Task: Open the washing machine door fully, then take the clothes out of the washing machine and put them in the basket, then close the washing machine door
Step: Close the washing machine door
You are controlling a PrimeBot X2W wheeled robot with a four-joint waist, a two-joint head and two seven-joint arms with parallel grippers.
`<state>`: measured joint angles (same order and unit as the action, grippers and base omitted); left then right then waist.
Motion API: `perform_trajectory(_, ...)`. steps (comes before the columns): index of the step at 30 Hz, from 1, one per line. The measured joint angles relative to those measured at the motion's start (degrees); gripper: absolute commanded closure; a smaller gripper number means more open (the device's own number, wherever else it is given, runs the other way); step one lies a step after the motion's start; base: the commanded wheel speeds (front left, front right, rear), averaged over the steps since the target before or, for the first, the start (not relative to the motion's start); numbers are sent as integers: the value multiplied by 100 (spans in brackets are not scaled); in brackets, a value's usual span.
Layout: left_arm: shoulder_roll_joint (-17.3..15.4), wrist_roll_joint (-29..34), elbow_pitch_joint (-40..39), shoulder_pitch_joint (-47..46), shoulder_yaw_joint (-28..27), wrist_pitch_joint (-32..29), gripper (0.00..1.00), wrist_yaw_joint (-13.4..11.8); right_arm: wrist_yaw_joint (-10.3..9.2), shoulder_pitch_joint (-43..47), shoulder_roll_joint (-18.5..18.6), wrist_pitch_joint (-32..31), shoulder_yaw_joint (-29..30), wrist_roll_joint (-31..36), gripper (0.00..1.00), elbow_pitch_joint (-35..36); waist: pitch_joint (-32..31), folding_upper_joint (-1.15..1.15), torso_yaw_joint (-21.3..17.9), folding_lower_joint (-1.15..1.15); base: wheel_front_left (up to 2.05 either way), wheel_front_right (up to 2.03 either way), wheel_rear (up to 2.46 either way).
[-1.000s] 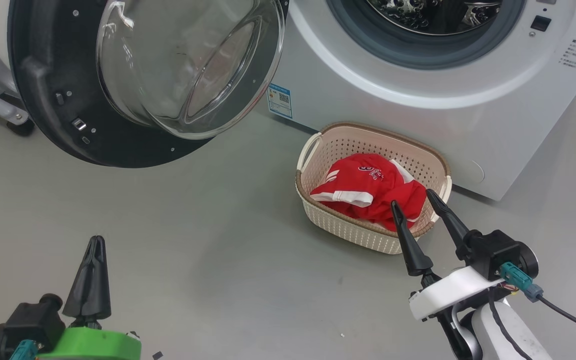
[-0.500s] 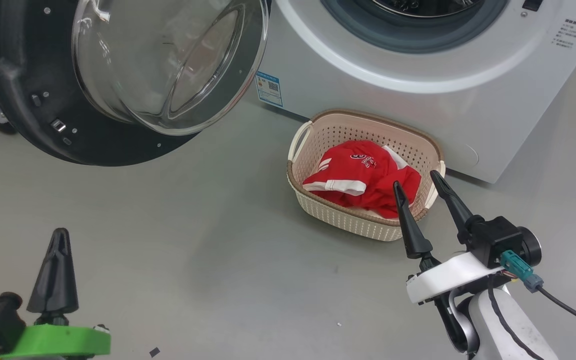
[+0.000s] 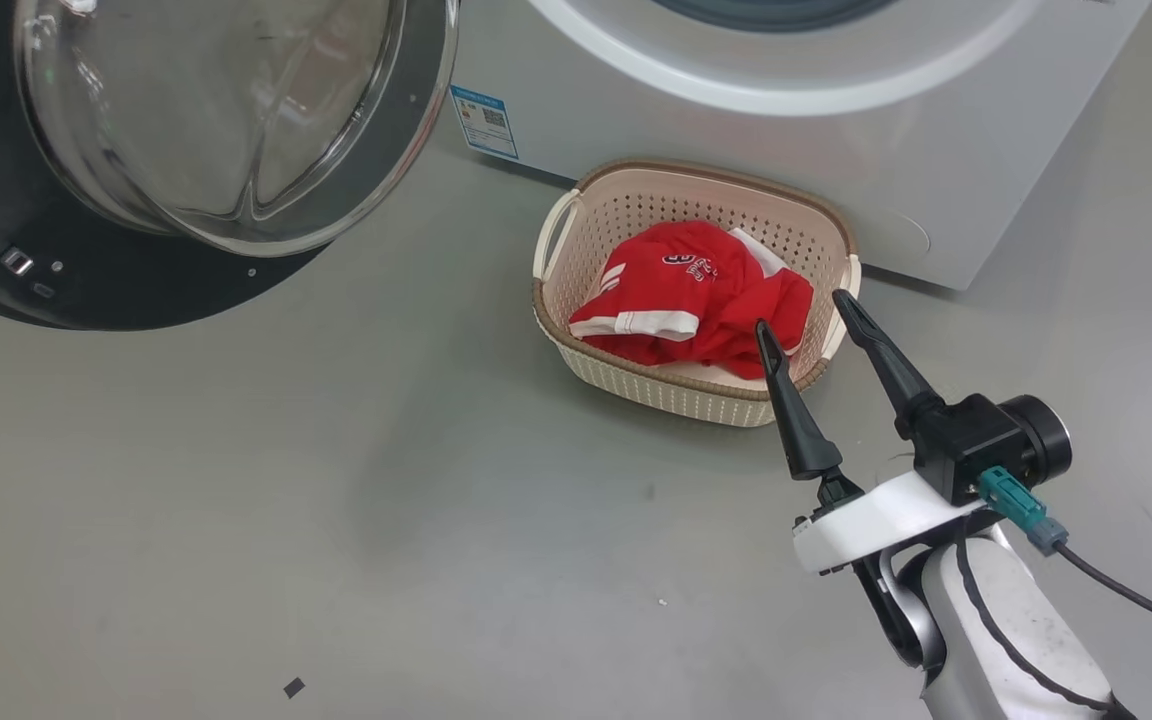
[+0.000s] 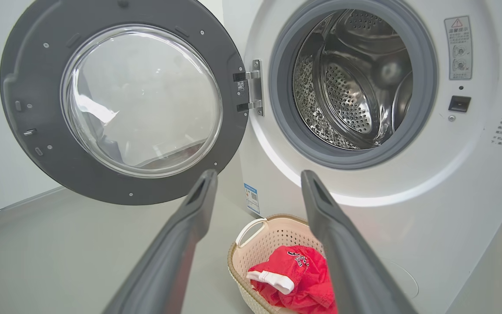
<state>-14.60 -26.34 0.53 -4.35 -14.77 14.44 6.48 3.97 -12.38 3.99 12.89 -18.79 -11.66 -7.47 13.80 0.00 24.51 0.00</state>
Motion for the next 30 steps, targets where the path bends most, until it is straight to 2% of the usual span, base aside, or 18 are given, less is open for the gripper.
perform_trajectory(5,-475,-361,123,-265,-534,-35,100,40,1,-123,46,-59,-100,100,0,27,158,0,-157,0,0,0,0)
perform_trajectory(11,-979,-962,497,-630,-970,-396,100,42,0,-260,84,-186,-149,175,0,174,383,0,-328,0,0,0,0)
perform_trajectory(17,-1046,-2103,1002,-1351,-1403,-902,100,44,0,-324,141,-302,-196,233,0,245,636,0,-461,0,0,0,0)
perform_trajectory(23,-1188,-3311,1922,-2145,-2020,-1535,100,34,-1,-421,153,-381,-215,334,0,360,878,0,-595,0,0,0,0)
perform_trajectory(27,-1234,-3785,2541,-2636,-2291,-1908,100,-162,0,-486,181,-427,-230,376,0,367,1040,0,-669,0,0,0,0)
perform_trajectory(30,-1228,-4369,2959,-3067,-2636,-2128,100,-356,0,-508,190,-435,-230,382,0,385,1138,0,-733,0,0,0,0)
